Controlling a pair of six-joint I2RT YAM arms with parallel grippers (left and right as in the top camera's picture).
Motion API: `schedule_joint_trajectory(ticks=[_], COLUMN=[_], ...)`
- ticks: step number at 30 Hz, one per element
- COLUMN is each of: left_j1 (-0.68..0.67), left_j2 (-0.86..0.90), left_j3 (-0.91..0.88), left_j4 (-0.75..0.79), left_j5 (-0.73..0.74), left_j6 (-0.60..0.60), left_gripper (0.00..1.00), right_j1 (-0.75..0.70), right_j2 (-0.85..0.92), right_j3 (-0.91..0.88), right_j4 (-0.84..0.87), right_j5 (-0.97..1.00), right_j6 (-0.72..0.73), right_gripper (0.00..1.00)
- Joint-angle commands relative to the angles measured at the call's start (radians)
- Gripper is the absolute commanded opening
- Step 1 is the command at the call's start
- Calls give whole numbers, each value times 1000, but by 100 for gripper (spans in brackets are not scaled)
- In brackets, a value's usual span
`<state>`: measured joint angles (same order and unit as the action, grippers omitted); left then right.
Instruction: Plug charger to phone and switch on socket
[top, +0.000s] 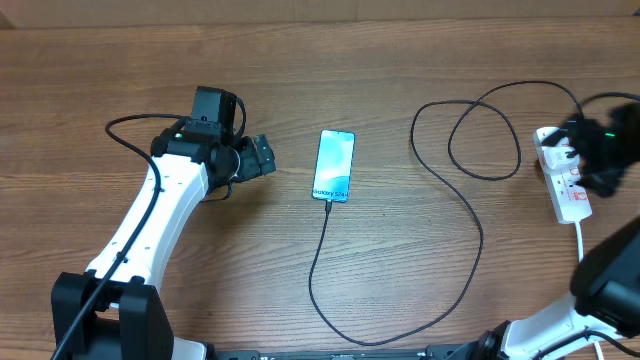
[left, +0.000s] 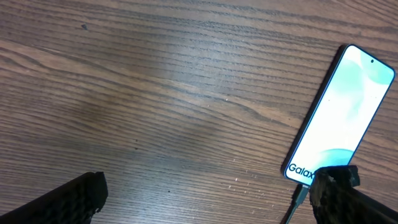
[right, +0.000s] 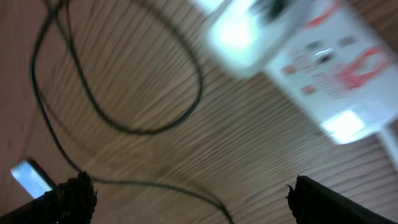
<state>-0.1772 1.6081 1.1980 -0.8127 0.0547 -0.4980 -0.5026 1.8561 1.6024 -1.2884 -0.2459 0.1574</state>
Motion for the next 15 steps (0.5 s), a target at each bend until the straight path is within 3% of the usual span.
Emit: schedule_joint_trajectory(ticks=[1,8,15], left_j1=[-6,-6,-6], left_j2=[-18,-18,-18], left_j3=[3,3,3], left_j4=[1,2,2], left_j5=[-14,-14,-14], left_j6=[5,4,5], left_gripper=[100,100,100], right_j1=[92,206,223], right_j2=[-12,-12,-12], right_j3=[-28,-30,-30], right_j4=[-8,-32,14], right_j5=[45,72,72], right_j6=[-9,-9,-9], right_gripper=[100,100,100])
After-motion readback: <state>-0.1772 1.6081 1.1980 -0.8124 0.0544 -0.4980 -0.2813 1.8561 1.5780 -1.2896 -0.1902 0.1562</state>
